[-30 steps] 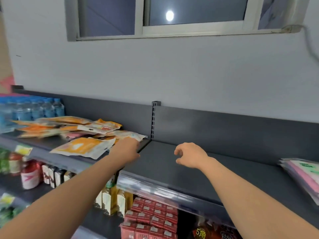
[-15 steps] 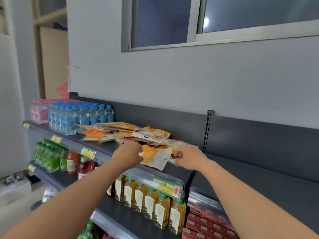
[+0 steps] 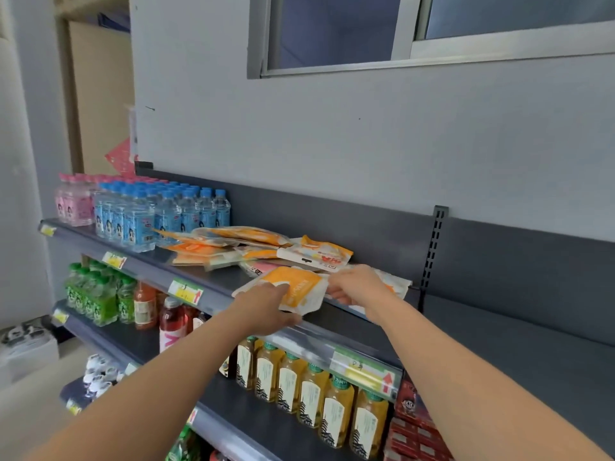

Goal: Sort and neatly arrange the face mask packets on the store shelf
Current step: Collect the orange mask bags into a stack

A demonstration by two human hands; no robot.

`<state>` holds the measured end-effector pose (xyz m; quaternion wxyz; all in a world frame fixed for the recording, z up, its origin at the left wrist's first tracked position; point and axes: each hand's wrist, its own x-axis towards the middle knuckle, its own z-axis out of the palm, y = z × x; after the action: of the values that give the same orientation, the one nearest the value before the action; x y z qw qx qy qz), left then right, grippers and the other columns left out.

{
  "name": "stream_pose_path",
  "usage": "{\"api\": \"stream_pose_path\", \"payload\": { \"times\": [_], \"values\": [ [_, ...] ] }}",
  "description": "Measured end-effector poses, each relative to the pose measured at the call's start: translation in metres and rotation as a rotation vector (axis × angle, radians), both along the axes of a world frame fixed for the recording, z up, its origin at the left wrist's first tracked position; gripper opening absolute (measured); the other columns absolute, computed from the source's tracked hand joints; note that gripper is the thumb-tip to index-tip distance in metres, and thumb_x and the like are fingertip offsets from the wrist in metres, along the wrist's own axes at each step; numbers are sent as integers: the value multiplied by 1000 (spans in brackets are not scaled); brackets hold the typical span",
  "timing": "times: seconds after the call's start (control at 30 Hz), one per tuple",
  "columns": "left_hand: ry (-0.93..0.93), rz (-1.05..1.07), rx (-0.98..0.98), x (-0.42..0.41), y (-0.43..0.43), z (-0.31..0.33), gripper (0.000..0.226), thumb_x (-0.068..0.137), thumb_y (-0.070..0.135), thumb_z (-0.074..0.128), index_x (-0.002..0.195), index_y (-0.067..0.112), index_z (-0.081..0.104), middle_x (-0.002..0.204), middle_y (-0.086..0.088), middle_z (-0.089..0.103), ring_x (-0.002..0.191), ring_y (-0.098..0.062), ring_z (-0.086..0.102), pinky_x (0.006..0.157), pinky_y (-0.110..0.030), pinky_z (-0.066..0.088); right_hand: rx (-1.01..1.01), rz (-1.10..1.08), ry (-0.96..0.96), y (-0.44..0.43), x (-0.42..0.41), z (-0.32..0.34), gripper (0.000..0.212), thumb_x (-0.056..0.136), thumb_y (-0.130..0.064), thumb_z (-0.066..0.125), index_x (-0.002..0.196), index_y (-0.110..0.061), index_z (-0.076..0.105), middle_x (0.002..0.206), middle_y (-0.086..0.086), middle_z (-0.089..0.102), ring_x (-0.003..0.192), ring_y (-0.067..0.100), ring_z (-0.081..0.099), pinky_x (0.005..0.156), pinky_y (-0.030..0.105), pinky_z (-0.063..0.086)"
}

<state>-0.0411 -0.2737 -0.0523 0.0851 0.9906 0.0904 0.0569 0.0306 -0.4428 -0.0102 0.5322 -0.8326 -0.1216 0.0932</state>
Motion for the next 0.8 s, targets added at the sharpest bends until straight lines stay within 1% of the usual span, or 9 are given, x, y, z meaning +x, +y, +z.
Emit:
{"api": "stream_pose_path", "payload": {
  "times": [0.07,0.2,0.27,0.33,0.43,0.53,0.63,0.73,0.8],
  "values": [
    [-33,36,54,2,2,2,77,83,66,54,147,30,31,144,-2,43,130,-25,44,105,-44,39,81,32,-14,7,2,6,24,85,1,63,107,6,69,85,11,65,77,17,59,71,25,50],
    [-380,108,191,7,10,13,30,98,32,47,127,29,55,122,-1,60,105,-24,61,85,-37,47,228,77,-115,16,11,12,21,87,-4,63,104,-12,73,100,5,73,96,20,69,78,26,56],
    [-618,138,63,10,16,23,25,100,30,44,114,21,63,105,-3,66,92,-26,63,74,-36,50,244,35,-226,20,20,12,34,88,-5,60,119,-17,65,108,2,68,101,18,65,88,33,56],
    [-757,153,-173,13,20,37,26,101,29,43,98,14,64,86,-4,65,80,-27,61,62,-35,45,268,15,-264,21,29,14,55,86,-5,62,137,-20,49,114,1,61,104,18,61,95,37,53],
    [-822,111,-509,22,15,56,22,101,27,44,89,17,58,65,3,55,58,-17,50,51,-30,35,338,129,-155,23,42,17,71,79,-7,76,140,-21,41,121,1,59,107,17,60,88,33,54],
    [-835,95,-802,33,7,70,22,101,26,45,91,13,60,69,2,59,58,-13,51,51,-25,40,381,231,-61,23,52,20,55,78,-12,81,124,-21,54,119,-2,66,103,14,65,83,30,55],
    [-855,94,-973,47,3,73,24,100,33,46,113,16,56,88,5,64,79,-11,64,64,-26,52,438,218,-119,22,68,19,39,81,-14,79,114,-24,60,112,-3,71,100,14,68,86,34,58],
    [-780,193,-880,66,5,61,39,101,24,42,139,16,39,104,7,57,91,-14,58,78,-32,46,491,-3,-218,20,87,18,41,82,-23,78,116,-24,55,112,-6,67,101,15,66,90,41,57],
    [-612,200,-694,81,8,47,45,95,7,43,138,18,44,122,2,59,104,-19,58,85,-34,49,419,-177,-322,16,97,18,36,85,-27,74,110,-27,47,109,-9,59,100,13,60,91,41,54]
  ]
}}
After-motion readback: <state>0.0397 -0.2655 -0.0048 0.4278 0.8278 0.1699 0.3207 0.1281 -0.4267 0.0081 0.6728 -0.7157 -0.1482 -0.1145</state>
